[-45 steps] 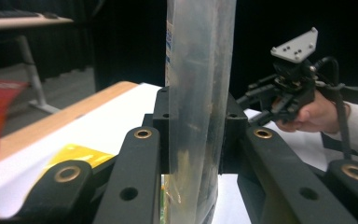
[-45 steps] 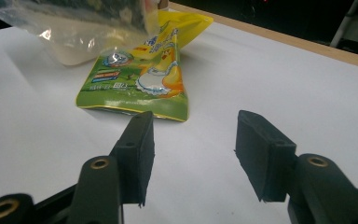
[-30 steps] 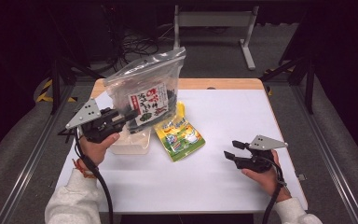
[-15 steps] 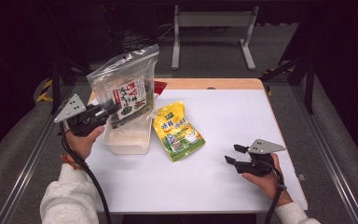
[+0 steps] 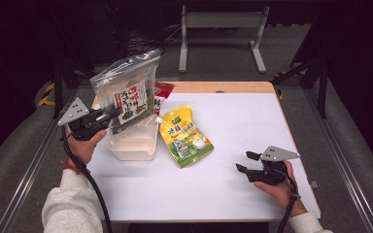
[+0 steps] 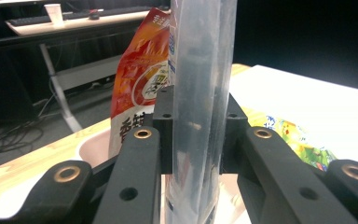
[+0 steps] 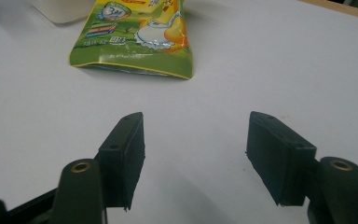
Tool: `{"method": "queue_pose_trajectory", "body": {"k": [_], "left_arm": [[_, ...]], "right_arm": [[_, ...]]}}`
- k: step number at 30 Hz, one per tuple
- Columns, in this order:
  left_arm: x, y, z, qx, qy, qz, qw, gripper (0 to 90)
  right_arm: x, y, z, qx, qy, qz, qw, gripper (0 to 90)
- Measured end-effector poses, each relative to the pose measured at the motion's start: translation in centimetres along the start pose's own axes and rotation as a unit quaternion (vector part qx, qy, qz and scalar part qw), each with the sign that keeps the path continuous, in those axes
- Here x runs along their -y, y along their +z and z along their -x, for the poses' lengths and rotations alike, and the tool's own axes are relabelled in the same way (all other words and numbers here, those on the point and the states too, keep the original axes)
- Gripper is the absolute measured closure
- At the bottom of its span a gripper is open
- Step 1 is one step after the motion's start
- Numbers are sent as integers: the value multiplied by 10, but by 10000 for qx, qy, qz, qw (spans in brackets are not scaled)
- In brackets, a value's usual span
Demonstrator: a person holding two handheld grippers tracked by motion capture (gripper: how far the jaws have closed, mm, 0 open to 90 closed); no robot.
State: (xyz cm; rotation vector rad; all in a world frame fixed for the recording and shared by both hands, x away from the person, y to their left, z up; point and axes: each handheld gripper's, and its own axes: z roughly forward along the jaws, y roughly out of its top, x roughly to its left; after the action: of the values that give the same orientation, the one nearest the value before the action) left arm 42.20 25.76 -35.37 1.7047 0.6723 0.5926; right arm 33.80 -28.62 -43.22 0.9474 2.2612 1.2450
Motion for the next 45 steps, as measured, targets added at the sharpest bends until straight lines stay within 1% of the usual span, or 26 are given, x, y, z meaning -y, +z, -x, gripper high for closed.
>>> {"method": "queue_pose_trajectory", "body": {"k": [1, 2, 4, 5, 6, 8, 15, 16, 18, 21, 24, 28, 31, 36, 39, 45], "left_arm": [[0, 0, 0, 0, 0, 0, 10000, 753], [-2, -1, 1, 23, 21, -101, 9999, 753], [-2, 0, 1, 94, -11, -119, 9999, 753], [-2, 0, 1, 94, -11, -119, 9999, 753], [-1, 2, 0, 127, -37, -183, 9997, 753], [2, 7, 1, 23, 17, -346, 9994, 752], [12, 21, 2, 46, 6, -418, 9991, 750], [15, 25, 3, 66, 20, -391, 9992, 749], [16, 27, 3, 50, 20, -391, 9992, 750], [22, 32, 3, 73, 52, -424, 9991, 749], [26, 31, -2, 99, -78, -342, 9993, 749], [32, 28, -6, 205, -173, -287, 9992, 748], [34, 26, -9, 208, -160, -320, 9991, 748], [44, 22, -14, 272, -251, -306, 9988, 752], [48, 22, -15, 314, -250, -332, 9986, 751], [53, 22, -15, 288, -295, -384, 9984, 751]], "right_arm": [[0, 0, 0, -1, 2, -6, 10000, 368], [0, 0, 0, 4, 5, -15, 10000, 366], [0, 0, 1, -3, 23, -18, 10000, 364], [0, 0, 1, -3, 23, -18, 10000, 364], [0, 0, 1, -9, 34, -20, 10000, 363], [0, 1, 0, -12, 29, -32, 10000, 360], [0, 1, 0, -32, -2, -37, 10000, 354], [0, 2, -1, -48, -10, -41, 10000, 354], [0, 2, -1, -49, -14, -40, 10000, 354], [0, 2, -2, -74, -35, -47, 10000, 354], [0, 3, -2, -83, -36, -62, 9999, 354], [0, 4, -3, -126, -48, -73, 9999, 352], [0, 5, -3, -134, -52, -98, 9998, 352], [0, 8, -4, -180, -76, -122, 9997, 350], [-1, 9, -5, -191, -73, -124, 9997, 348], [-3, 10, -4, -185, -81, -103, 9997, 348]]}}
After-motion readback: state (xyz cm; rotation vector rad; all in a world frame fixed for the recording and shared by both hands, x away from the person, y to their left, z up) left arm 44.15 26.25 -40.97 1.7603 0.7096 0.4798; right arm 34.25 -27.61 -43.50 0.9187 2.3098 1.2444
